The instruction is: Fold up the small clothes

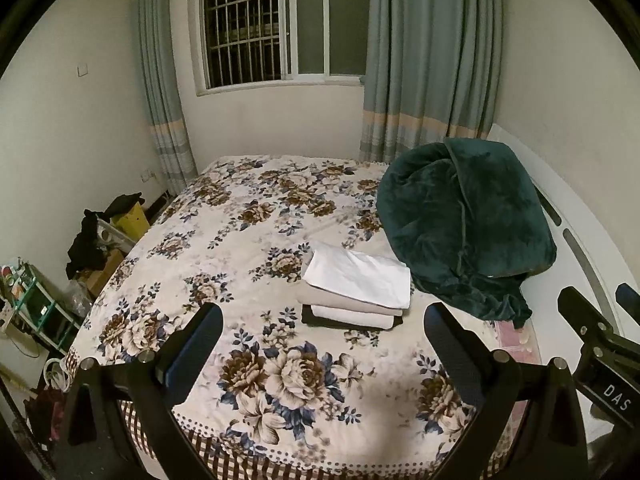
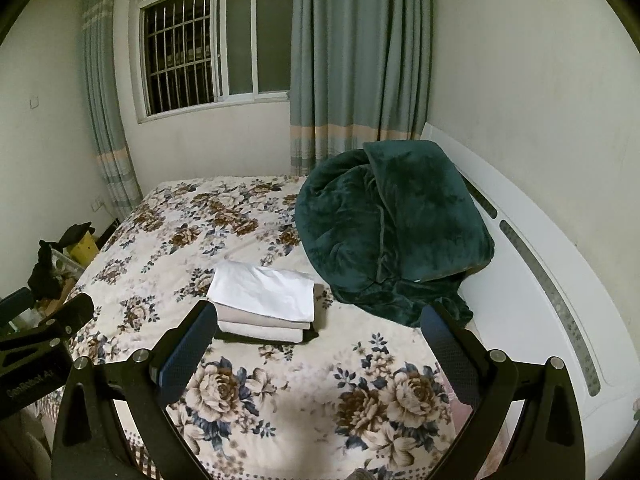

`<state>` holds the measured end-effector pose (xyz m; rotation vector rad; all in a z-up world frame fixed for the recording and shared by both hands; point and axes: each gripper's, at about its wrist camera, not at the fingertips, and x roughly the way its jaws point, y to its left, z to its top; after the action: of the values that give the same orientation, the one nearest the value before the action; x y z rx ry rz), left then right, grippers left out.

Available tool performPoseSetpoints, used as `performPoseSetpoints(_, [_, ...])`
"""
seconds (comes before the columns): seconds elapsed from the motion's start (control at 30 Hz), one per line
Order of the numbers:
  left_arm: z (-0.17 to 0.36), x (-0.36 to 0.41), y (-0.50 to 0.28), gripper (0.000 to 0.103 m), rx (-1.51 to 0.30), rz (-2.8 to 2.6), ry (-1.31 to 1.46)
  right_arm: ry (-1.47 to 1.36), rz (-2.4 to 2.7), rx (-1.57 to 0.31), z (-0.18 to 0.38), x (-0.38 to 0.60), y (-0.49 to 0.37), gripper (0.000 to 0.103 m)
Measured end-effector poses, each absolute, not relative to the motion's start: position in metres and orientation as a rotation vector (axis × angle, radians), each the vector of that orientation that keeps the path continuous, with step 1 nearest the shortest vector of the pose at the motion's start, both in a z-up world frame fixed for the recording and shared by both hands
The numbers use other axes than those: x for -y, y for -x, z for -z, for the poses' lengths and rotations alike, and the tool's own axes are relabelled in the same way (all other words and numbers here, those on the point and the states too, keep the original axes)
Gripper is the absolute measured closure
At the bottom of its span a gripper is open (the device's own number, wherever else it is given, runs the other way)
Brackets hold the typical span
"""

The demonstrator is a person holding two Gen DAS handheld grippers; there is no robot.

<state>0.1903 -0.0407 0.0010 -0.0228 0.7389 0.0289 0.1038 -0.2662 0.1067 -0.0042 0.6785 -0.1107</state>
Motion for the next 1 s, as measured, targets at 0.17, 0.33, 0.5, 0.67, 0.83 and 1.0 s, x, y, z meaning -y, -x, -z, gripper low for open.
performPoseSetpoints(0.17, [-0.005, 0.044, -0.191, 0.000, -0.725, -0.034, 0.023, 0.011, 0.107, -0.674, -0.109, 0.268, -0.112, 0.000])
performPoseSetpoints(0.33, [-0.007, 0.044, -0.190, 0.000, -0.719, -0.037, 0.026, 0.014, 0.104, -0.669, -0.111, 0.266, -0.119, 0.000])
performPoseSetpoints(0.5, [-0.008, 0.044, -0.190, 0.000, -0.721, -0.035, 0.027, 0.017, 0.096, -0.662, -0.115, 0.264, -0.122, 0.000])
performPoseSetpoints(0.67, [-0.009, 0.044, -0.190, 0.000, -0.720, -0.039, 0.031, 0.022, 0.087, -0.667, -0.114, 0.262, -0.120, 0.000])
performPoseSetpoints(0.83, [-0.010, 0.044, -0.188, 0.000, -0.717, -0.046, 0.028, 0.027, 0.075, -0.669, -0.114, 0.259, -0.119, 0.000])
performPoseSetpoints(1.0, [-0.010, 0.046, -0.185, 0.000, -0.716, -0.052, 0.030, 0.028, 0.071, -0.667, -0.113, 0.257, -0.115, 0.000])
